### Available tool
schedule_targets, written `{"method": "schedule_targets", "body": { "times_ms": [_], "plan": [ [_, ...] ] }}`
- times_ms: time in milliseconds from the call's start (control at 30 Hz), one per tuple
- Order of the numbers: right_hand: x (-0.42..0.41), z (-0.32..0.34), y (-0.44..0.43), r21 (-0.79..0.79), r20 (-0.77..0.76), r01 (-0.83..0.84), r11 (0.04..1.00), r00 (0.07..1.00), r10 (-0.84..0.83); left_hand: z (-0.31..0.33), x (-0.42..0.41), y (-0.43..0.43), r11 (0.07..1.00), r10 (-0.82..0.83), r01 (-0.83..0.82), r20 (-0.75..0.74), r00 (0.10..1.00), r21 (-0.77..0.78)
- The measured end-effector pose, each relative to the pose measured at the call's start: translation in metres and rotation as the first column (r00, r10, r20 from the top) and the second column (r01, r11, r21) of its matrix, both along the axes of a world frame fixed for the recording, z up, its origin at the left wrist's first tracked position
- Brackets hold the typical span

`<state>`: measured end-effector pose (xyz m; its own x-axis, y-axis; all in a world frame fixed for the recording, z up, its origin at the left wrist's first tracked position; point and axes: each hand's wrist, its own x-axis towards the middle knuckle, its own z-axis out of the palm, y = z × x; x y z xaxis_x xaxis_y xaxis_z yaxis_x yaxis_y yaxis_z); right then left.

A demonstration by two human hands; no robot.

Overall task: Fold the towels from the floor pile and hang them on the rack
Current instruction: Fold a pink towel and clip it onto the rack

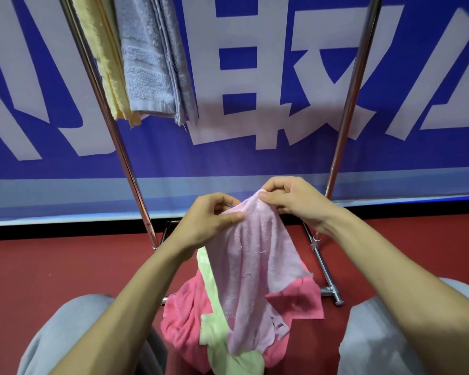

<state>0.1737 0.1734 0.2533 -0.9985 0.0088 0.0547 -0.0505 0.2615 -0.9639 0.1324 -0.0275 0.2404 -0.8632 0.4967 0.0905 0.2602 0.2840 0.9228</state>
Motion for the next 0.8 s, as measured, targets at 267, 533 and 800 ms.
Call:
{"method": "schedule_targets", "body": {
  "times_ms": [267,533,800],
  "plan": [
    [-0.007,-0.001,0.007,0.050,-0.103,0.175,0.983,0.980,-0.169,0.002,-0.008,-0.012,0.989,0.114,-0.116,-0.029,0.993,-0.087],
    [-0.012,-0.004,0.011,0.027,-0.157,0.279,0.960,0.950,-0.271,0.006,-0.007,-0.013,0.989,0.140,-0.138,0.045,0.989,-0.047],
    [-0.013,-0.006,0.016,0.435,-0.284,0.325,0.840,0.934,-0.215,0.021,0.001,-0.012,0.962,0.022,-0.084,0.233,0.972,0.261]
  ]
}}
